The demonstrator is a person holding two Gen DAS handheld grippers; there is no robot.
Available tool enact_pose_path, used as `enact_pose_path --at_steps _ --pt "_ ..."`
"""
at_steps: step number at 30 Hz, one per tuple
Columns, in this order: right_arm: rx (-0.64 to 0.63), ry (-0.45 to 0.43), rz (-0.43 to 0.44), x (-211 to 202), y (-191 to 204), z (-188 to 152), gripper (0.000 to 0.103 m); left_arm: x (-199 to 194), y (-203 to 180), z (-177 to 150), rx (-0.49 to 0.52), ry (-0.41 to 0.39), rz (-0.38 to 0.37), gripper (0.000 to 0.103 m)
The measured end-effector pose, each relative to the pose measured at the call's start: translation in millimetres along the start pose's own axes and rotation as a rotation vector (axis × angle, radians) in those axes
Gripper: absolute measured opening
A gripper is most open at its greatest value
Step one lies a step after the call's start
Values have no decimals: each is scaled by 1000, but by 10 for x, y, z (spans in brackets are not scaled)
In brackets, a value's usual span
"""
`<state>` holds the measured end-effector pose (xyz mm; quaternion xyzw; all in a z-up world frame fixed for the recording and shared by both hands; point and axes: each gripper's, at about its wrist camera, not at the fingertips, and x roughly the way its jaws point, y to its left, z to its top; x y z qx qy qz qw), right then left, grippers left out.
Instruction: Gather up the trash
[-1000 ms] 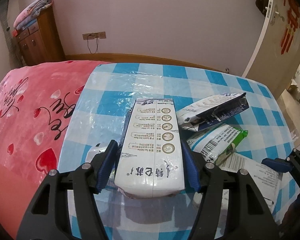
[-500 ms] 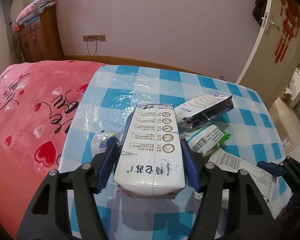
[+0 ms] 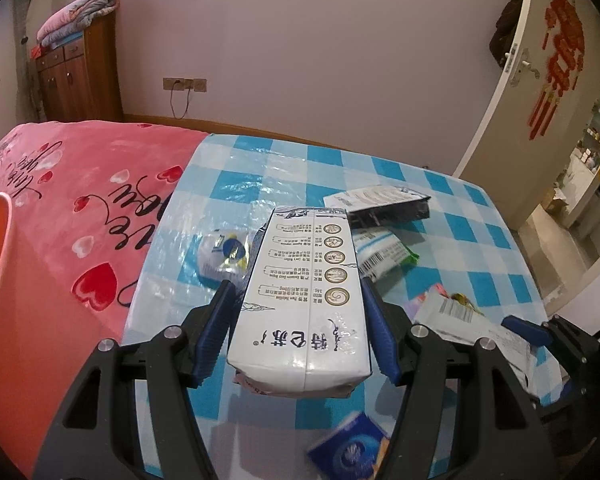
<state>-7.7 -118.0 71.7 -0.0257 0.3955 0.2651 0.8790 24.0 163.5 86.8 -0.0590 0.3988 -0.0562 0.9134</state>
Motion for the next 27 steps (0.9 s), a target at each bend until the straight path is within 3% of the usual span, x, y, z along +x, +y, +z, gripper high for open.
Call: enact_pose_path --at_steps 12,27 --pt "6 -49 -24 -260 140 -66 76 -376 35 -168 -7 -44 -37 63" --pt "-59 -116 -32 -490 484 168 76 -989 214 -148 -25 -176 -40 64"
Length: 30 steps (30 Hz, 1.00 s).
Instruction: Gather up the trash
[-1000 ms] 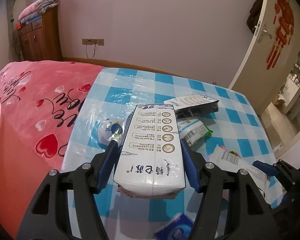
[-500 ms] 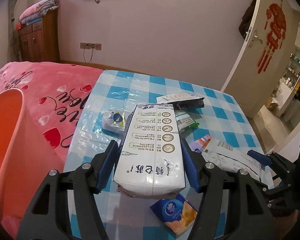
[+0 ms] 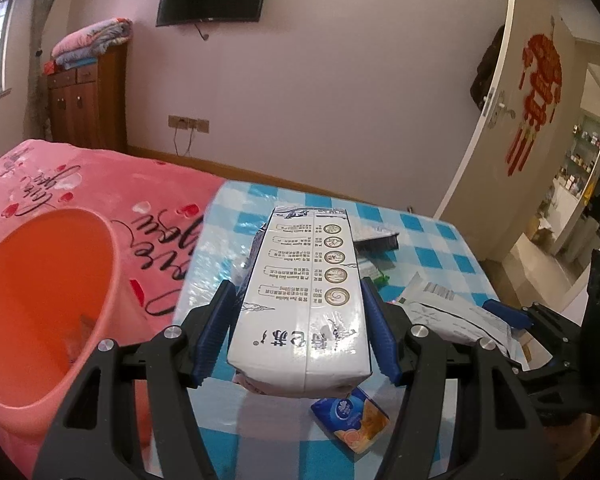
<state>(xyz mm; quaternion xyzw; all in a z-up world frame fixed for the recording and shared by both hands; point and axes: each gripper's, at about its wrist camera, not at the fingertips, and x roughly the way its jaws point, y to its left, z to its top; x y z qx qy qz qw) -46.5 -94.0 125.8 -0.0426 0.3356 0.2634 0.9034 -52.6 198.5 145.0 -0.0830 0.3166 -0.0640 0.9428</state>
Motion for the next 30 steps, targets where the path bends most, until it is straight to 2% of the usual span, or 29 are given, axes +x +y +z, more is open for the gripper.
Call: enact_pose_path --at_steps 5,6,7,8,14,15,17,18,19,23,25,30 --pt "-47 -25 27 -11 223 184 76 -232 157 41 -25 -50 26 64" --pt "-61 -33 39 -11 287 234 66 -286 203 45 -32 -62 35 64" --pt "-72 -40 63 -12 353 287 30 -320 231 51 -37 -70 42 64" --pt "-78 -40 62 -4 406 335 24 -369 271 53 -43 -79 52 64" --pt "-148 -35 88 165 716 539 24 -565 607 31 -97 -108 125 64" --pt "-143 -23 89 214 712 518 27 -581 653 7 -104 -110 136 64" --pt "-117 -8 54 289 635 446 47 -597 722 -25 -116 -108 141 64" --pt "-87 11 56 338 548 397 73 -607 761 -43 -122 -109 144 64" --pt "-38 34 53 394 417 329 85 -608 794 -40 -126 -109 145 64" --pt "57 70 4 461 47 80 86 -582 842 -77 -143 -107 134 64" --pt "111 92 -11 505 -114 -33 89 -547 823 -70 -145 -106 119 64" --pt "193 109 53 583 -217 -142 89 -463 732 -84 -136 -94 99 64"
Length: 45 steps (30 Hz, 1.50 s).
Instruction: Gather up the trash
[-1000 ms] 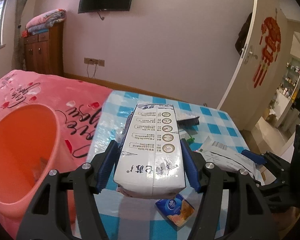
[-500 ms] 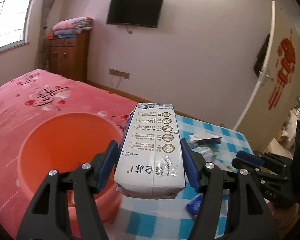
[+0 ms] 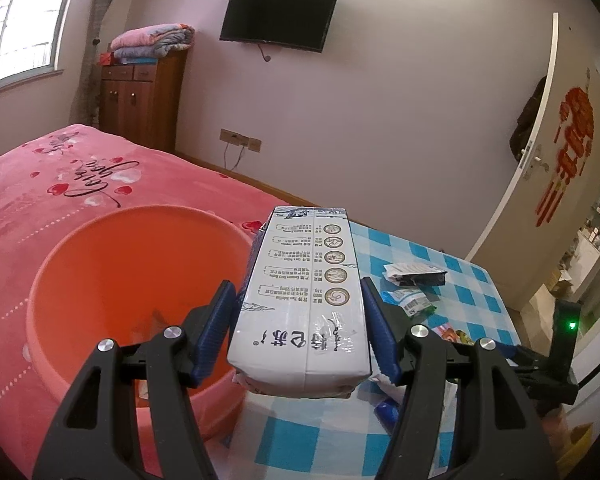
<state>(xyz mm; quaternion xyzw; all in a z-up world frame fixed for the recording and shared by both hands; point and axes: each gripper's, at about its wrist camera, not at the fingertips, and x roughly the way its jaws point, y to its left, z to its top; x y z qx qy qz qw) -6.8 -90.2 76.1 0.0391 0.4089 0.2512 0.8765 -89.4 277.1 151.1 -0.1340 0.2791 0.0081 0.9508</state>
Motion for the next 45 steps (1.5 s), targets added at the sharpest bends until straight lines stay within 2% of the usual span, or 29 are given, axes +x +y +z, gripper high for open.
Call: enact_pose_path --at_steps 4,7,13,17,22,25,28,38,45 --pt "-94 31 77 101 242 -104 89 32 -61 -36 14 15 -7 64" --pt "-165 63 80 220 390 -172 89 70 -121 -68 23 30 -15 64" --pt "-174 127 144 406 364 -209 90 137 -216 -127 40 57 -19 64" --pt "-218 155 120 545 370 -244 92 179 -270 -154 44 68 -20 64" --pt "-189 179 154 671 270 -276 93 219 -349 -164 59 79 -15 64" --pt "-211 156 148 661 296 -312 91 239 -374 -157 63 80 -9 64" --pt "-212 145 136 643 297 -322 81 256 -392 -158 65 82 -8 64" --pt "-184 93 88 504 295 -291 77 254 -408 -160 70 74 -5 64" --pt "-188 39 89 291 448 -114 77 133 -347 -124 57 37 -8 64"
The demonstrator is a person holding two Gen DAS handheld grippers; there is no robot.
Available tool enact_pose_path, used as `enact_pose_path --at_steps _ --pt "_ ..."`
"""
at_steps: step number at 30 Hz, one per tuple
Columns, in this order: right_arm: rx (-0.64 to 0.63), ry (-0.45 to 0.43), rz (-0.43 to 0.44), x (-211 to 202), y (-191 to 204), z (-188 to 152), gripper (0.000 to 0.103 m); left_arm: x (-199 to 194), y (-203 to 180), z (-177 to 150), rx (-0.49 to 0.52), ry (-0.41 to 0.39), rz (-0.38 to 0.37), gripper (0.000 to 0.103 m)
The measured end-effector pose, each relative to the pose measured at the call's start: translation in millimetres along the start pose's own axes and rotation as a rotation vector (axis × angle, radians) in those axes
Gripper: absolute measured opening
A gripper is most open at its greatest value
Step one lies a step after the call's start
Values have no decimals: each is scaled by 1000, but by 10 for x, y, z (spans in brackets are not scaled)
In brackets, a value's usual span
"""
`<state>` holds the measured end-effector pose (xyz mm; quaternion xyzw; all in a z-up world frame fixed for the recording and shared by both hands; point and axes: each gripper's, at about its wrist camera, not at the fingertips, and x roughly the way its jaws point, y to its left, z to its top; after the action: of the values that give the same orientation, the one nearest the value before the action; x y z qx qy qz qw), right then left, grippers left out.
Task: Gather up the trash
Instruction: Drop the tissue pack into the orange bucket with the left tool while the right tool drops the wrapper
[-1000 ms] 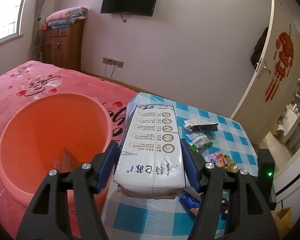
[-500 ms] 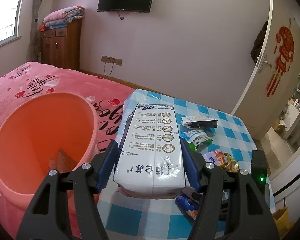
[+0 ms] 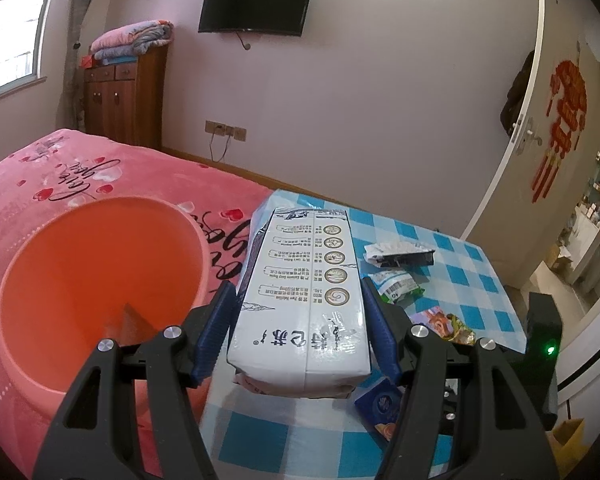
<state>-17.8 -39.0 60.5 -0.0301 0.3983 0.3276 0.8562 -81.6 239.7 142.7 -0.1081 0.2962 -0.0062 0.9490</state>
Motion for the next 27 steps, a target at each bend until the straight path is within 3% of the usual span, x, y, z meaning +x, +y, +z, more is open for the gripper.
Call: enact_pose_path --at_steps 7,14,24,27 --pt "-45 -72 48 -206 362 401 77 -269 251 86 -37 -70 35 64" --pt "-145 -122 115 -204 916 907 77 -488 691 151 -88 -132 151 64" --pt "-273 -150 214 96 1746 1486 78 -375 1188 77 -133 -87 284 64" --pt "-295 -148 222 223 1941 1557 78 -318 1286 28 -150 -55 332 74"
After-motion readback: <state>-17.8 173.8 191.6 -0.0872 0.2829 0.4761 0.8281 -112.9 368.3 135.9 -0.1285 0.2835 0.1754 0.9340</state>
